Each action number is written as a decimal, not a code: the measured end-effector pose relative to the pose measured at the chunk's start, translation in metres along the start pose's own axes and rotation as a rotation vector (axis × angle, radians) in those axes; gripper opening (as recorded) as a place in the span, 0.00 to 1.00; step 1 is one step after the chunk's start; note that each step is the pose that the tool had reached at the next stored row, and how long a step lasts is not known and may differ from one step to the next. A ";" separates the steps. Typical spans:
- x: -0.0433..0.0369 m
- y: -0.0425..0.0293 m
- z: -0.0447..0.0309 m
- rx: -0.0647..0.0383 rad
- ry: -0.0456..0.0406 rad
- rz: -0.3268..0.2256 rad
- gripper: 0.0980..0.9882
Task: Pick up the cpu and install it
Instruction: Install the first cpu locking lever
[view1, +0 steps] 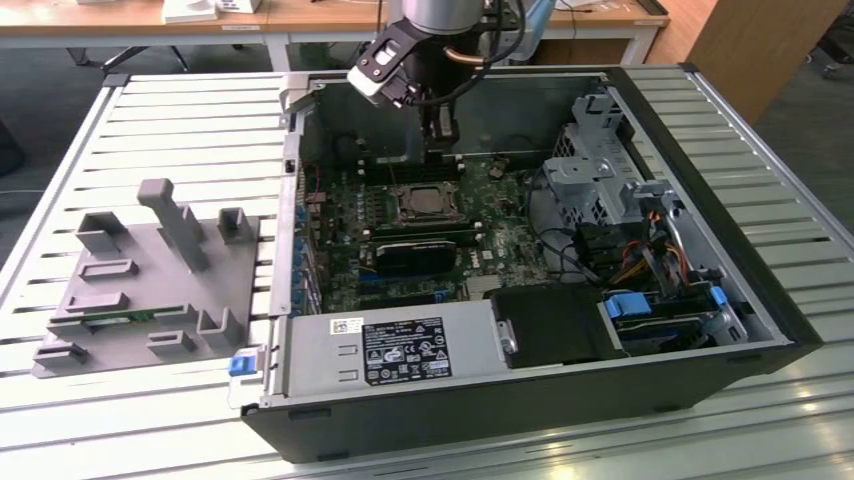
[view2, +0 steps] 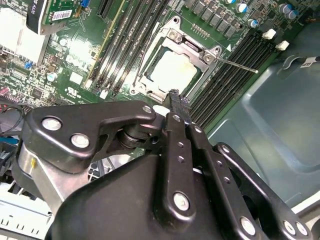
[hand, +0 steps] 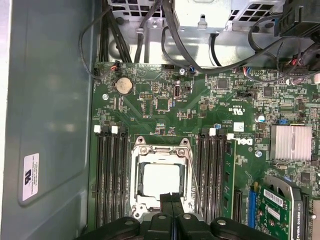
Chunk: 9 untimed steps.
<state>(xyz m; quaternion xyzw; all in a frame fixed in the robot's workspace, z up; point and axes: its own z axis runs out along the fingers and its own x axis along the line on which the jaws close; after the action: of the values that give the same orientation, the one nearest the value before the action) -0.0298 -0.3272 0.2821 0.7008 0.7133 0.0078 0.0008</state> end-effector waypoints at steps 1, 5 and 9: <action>0.0000 0.0000 -0.0005 0.000 0.0000 0.000 0.01; 0.0000 0.0000 -0.0024 0.000 0.0000 0.000 0.01; 0.0000 0.0001 -0.0043 0.000 -0.0001 0.000 0.01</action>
<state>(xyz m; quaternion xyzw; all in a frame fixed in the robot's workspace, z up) -0.0298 -0.3272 0.2865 0.7008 0.7133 0.0078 0.0009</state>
